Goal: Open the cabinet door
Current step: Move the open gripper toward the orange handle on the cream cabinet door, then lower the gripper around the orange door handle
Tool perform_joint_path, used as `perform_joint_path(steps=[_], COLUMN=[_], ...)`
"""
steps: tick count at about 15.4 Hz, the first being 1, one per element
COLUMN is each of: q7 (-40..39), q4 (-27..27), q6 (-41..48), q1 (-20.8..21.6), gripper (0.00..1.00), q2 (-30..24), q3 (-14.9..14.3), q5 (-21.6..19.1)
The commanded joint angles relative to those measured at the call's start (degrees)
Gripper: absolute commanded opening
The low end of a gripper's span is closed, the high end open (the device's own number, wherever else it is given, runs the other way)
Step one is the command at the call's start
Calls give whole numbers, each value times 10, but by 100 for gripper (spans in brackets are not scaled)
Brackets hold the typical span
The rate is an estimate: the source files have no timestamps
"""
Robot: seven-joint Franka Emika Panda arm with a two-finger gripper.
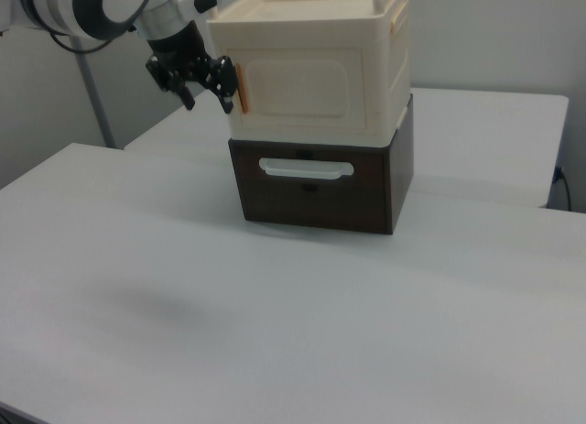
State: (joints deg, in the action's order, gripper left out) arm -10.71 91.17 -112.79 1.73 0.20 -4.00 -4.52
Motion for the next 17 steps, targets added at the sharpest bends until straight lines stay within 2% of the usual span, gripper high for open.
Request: perform_joint_path(steps=[1,3,10,17], q7=[-13,-13,-11,-10], q4=[10,10,6,5], q6=[-72,-109,-245,-312], q1=[3,4,10,24], gripper=[46,44,45,46], q2=[5,15,66,93], q3=[-5,-5,-3,1], q5=[-75,-94,-96,-96])
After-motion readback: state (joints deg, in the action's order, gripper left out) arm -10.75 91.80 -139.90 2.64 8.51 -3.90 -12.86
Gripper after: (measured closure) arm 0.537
